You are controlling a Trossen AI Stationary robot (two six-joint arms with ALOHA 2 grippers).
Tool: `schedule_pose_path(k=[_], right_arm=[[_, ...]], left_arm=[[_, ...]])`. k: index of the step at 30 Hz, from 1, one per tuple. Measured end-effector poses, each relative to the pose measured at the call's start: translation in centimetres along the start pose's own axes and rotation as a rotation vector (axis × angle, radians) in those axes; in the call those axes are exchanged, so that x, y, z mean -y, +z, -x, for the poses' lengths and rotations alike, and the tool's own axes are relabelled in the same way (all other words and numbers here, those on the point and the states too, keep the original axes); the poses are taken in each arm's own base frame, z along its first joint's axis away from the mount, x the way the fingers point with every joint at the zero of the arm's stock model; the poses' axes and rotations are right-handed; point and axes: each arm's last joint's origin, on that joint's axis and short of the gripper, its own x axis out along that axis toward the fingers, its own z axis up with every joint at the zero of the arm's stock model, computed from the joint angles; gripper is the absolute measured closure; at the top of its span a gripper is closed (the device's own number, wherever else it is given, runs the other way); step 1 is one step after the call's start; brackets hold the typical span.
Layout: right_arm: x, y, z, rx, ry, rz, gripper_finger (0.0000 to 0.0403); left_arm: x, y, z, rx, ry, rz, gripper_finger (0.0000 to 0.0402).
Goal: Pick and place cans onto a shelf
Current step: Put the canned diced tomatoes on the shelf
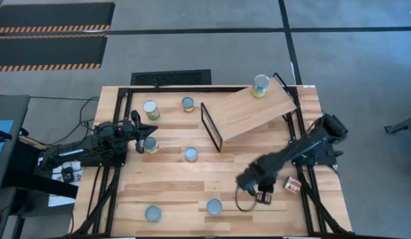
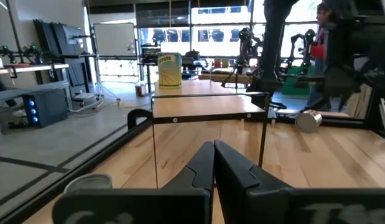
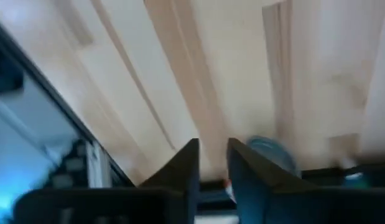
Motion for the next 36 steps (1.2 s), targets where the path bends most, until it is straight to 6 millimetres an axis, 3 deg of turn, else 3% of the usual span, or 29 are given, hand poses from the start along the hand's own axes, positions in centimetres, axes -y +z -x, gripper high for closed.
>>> schedule_pose_path(k=[5, 9, 16, 22, 36], right_arm=[[2.3, 2.4, -1.1, -0.176, 0.022, 0.235, 0.0215], [3.5, 3.9, -3.0, -0.325, 0.007, 0.342, 0.0191], [3.4, 4.4, -6.7, -0.527, 0.023, 0.470, 0.0201], [2.6, 3.4, -7.9, -0.571, 0.053, 0.543, 0.0213], [3.3, 1.8, -10.6, -0.641, 0.043, 0.572, 0.0228]], left_arm=[[0.0, -0.2, 0.0, -0.017, 0.000, -0.011, 0.0401], [0.0, -0.4, 0.0, -0.037, 0.000, -0.019, 0.0401], [0.0, -0.4, 0.0, -0.037, 0.001, -0.022, 0.0401], [0.0, -0.4, 0.0, -0.037, 0.001, -0.029, 0.0401], [0.0, -0.4, 0.0, -0.038, 0.002, -0.029, 0.0401]])
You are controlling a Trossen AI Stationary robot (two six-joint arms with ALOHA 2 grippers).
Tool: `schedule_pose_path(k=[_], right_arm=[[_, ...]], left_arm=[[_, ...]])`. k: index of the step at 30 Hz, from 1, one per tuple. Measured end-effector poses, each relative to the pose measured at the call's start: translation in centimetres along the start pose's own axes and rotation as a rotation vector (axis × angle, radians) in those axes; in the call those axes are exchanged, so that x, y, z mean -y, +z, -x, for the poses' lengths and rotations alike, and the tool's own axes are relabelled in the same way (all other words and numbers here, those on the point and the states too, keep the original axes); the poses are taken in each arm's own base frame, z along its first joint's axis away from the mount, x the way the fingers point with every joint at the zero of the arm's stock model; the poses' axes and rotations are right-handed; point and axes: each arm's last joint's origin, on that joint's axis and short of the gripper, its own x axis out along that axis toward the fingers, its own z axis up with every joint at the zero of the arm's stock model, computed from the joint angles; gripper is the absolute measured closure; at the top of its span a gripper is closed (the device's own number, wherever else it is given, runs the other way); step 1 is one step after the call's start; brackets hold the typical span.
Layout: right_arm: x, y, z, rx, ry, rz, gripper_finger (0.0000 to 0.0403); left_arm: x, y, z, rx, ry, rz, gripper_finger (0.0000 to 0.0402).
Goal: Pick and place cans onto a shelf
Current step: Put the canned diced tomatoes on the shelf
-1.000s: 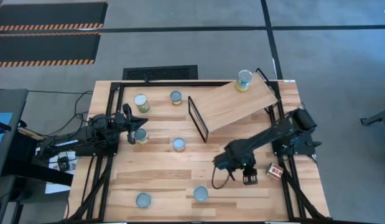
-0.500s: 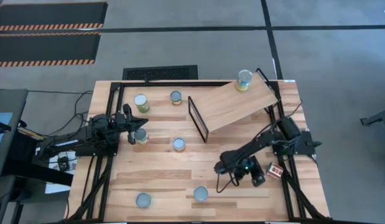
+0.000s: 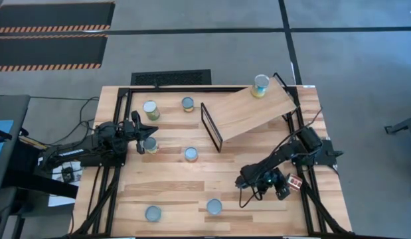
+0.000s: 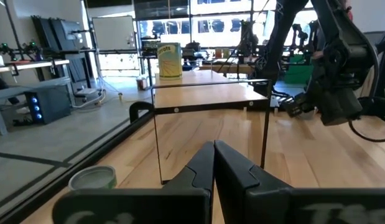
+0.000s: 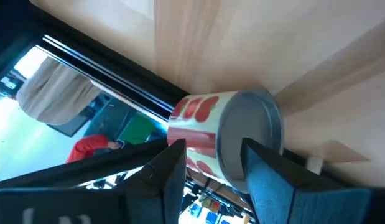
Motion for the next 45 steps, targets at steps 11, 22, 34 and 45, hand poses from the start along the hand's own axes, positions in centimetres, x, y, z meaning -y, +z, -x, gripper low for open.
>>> schedule_pose_path(k=[11, 22, 34, 45], right_arm=[[0.6, -0.5, -1.5, -0.046, 0.061, -0.008, 0.0278], [0.6, -0.6, -1.6, -0.043, 0.084, -0.012, 0.0392], [-1.7, -4.5, 3.9, 0.336, -0.042, -0.290, 0.0397], [-2.4, -6.7, 8.1, 1.102, -0.327, -0.767, 0.0396]], left_arm=[[0.0, 0.0, 0.0, 0.000, 0.000, 0.000, 0.0401], [0.0, 0.0, 0.0, 0.000, 0.001, 0.000, 0.0401], [0.0, 0.0, 0.0, 0.000, 0.001, 0.000, 0.0401], [0.0, 0.0, 0.0, 0.003, 0.000, 0.000, 0.0401]])
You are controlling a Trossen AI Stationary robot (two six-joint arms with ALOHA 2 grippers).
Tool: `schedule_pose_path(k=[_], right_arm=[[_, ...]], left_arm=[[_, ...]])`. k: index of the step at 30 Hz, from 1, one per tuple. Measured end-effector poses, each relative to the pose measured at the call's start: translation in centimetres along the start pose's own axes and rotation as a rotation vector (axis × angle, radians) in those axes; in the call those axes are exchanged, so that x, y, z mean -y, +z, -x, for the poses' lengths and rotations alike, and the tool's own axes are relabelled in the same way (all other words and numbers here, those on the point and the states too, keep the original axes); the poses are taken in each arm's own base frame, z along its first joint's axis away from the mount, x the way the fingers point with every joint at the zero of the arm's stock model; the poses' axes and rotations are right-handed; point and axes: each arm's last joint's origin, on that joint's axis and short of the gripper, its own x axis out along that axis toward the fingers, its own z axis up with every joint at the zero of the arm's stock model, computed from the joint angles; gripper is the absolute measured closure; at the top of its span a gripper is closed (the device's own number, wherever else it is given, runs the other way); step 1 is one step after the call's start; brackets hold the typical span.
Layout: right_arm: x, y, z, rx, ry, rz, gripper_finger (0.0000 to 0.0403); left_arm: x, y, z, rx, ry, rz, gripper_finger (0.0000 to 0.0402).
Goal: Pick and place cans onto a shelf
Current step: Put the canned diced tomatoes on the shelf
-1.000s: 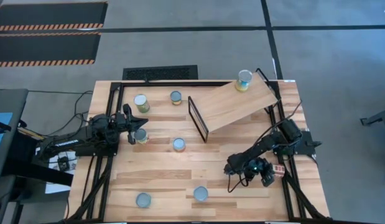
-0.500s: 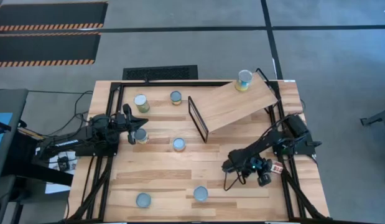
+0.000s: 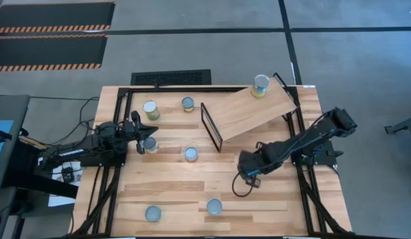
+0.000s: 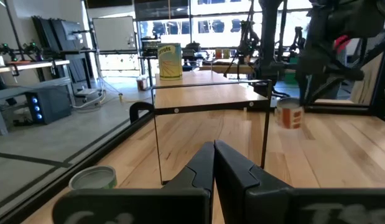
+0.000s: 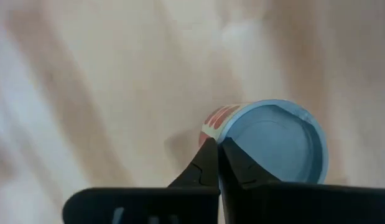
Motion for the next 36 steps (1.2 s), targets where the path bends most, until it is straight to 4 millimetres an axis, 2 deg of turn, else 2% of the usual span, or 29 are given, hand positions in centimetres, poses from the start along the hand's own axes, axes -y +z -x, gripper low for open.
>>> schedule_pose_path(k=[9, 18, 22, 29, 36], right_arm=[[-0.2, 0.5, -3.9, 0.049, -0.051, -0.200, 0.0395], [0.8, 2.0, -4.6, 0.098, -0.077, -0.305, 0.0388], [1.4, 2.6, -4.7, 0.092, -0.065, -0.321, 0.0361], [1.9, 3.0, -4.7, 0.085, -0.071, -0.323, 0.0286], [1.4, 4.6, -2.3, 0.166, -0.057, -0.211, 0.0236]], left_arm=[[0.0, 0.0, 0.0, 0.002, 0.000, 0.001, 0.0401], [0.0, 0.0, 0.0, 0.003, 0.001, 0.006, 0.0401], [0.0, 0.0, 0.0, 0.003, 0.001, 0.007, 0.0401], [0.0, 0.0, 0.0, 0.002, 0.001, 0.007, 0.0401], [0.0, 0.0, 0.0, 0.003, 0.000, 0.007, 0.0401]])
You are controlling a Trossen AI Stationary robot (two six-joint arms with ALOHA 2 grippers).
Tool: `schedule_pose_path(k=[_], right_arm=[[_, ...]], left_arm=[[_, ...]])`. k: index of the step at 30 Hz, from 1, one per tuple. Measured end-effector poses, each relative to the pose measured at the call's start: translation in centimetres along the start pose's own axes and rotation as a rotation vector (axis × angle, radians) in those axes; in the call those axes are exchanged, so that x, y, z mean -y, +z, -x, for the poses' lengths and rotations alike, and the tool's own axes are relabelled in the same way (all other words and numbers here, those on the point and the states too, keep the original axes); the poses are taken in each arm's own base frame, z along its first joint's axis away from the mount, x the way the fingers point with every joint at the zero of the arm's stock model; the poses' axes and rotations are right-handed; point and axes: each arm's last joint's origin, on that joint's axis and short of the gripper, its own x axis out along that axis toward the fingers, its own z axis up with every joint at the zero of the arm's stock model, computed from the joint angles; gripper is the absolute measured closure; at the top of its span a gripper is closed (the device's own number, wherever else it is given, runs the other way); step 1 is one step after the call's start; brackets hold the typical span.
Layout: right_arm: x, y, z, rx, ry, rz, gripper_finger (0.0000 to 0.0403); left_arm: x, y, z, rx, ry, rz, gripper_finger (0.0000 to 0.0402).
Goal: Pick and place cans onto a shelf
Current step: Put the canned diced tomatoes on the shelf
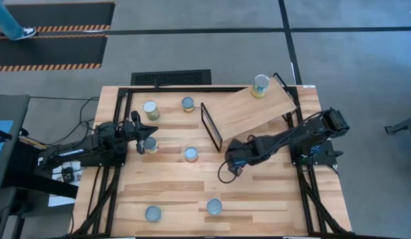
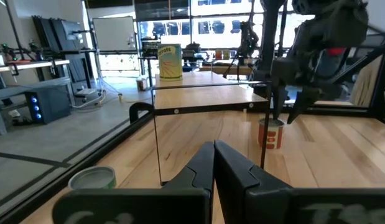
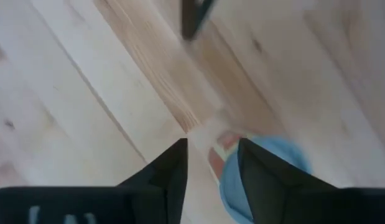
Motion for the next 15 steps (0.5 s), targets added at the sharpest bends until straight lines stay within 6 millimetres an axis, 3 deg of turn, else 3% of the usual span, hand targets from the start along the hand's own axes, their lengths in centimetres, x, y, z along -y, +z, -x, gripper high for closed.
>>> schedule_pose_path(k=[4, 8, 12, 15], right_arm=[[-0.5, 0.2, 1.2, 0.036, -0.020, 0.093, 0.0247], [-1.2, -0.8, 1.4, 0.133, -0.095, 0.148, 0.0303], [-1.7, -2.7, 0.4, 0.240, -0.150, 0.135, 0.0383], [-1.6, -4.7, 0.0, 0.352, -0.130, 0.070, 0.0389]], left_arm=[[0.0, 0.0, 0.0, 0.000, 0.000, 0.000, 0.0401], [0.0, 0.0, 0.0, 0.000, 0.000, 0.000, 0.0401], [0.0, 0.0, 0.0, 0.000, 0.000, 0.000, 0.0401], [0.0, 0.0, 0.0, 0.000, 0.000, 0.000, 0.0401]])
